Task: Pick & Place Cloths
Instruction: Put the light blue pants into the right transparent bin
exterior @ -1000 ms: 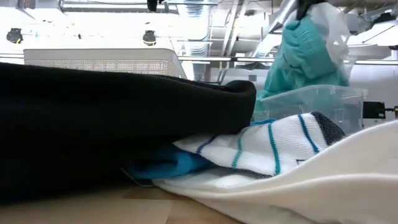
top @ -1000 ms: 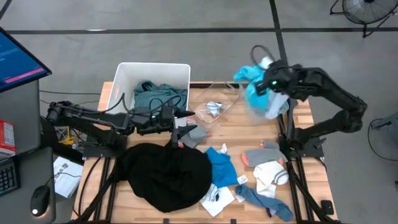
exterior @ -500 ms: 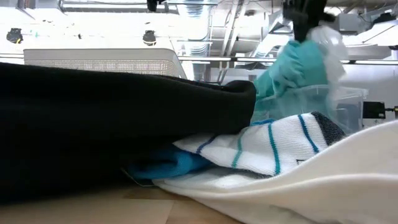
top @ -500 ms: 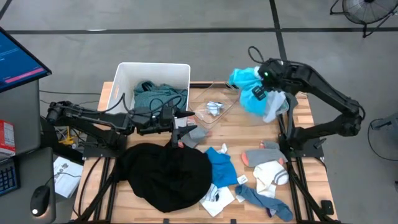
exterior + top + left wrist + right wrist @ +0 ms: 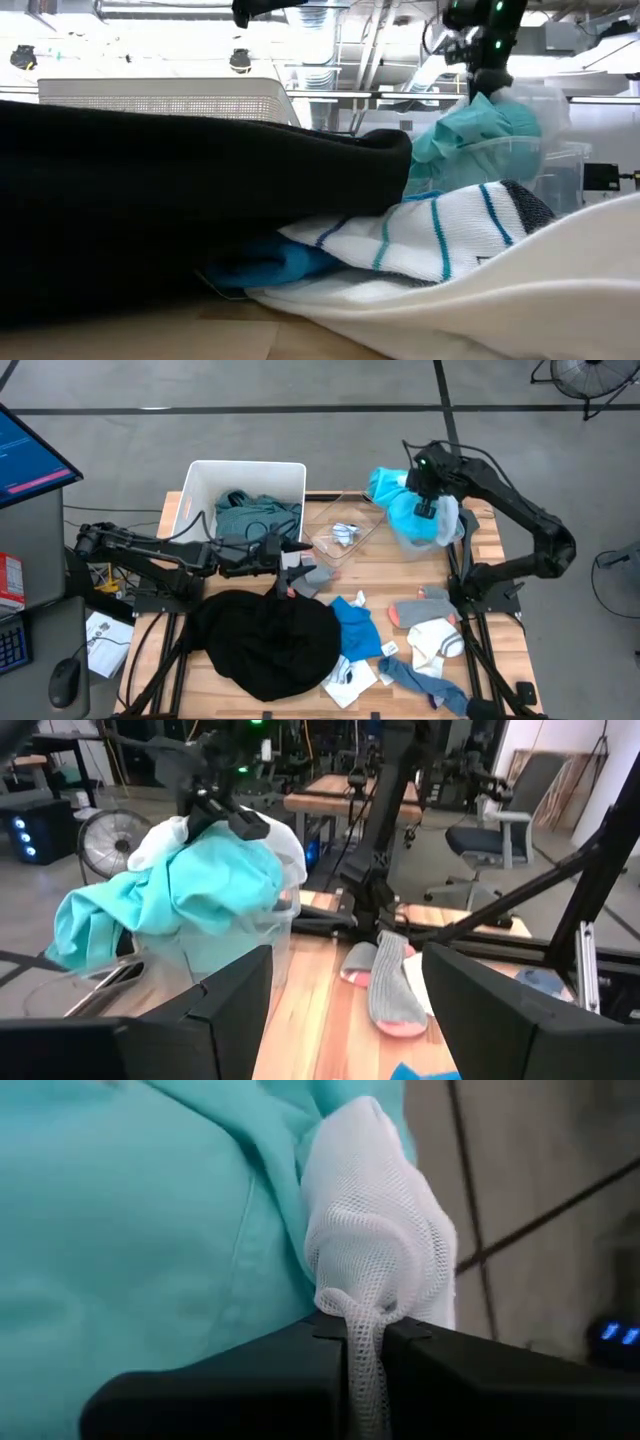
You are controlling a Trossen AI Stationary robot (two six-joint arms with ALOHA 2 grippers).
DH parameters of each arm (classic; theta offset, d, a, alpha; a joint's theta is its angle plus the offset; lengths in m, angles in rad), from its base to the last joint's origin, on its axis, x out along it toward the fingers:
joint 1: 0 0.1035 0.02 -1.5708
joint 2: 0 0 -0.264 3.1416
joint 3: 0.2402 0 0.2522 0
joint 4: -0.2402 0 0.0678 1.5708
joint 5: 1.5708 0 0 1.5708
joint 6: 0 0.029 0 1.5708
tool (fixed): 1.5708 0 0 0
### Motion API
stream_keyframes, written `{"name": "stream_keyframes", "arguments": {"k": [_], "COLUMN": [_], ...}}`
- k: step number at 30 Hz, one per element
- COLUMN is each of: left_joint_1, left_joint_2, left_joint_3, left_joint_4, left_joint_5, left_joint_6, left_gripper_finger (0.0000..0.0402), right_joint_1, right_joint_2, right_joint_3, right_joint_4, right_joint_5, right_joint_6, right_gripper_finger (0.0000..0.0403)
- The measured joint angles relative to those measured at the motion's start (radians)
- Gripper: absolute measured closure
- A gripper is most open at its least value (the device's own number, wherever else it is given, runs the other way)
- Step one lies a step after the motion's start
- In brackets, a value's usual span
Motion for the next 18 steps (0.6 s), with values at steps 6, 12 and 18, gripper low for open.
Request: {"name": "stream_keyframes", "arguments": {"k": [6, 12, 18], "left_joint_1": [0.001, 0.001, 0.002], "left_joint_2": [0.0, 0.0, 0.0], "left_joint_3": [0.0, 0.0, 0.0], "left_joint_4": [-0.013, -0.027, -0.062], "left_joint_5": [-0.003, -0.003, -0.003], "left_joint_6": [0.0, 0.0, 0.0], "left_gripper_finger": [0.0161, 0.0161, 0.0161], "right_joint_1": [-0.012, -0.005, -0.03], "right_joint_2": [0.15, 0.238, 0.246], "right_joint_3": [0.0, -0.038, -0.111], "right_joint_4": [-0.015, -0.048, 0.006], "right_joint_5": [0.065, 0.046, 0.014], "right_joint_6": [0.007, -0.065, -0.121], "right_gripper_finger": [0.0398, 0.0398, 0.0398]}}
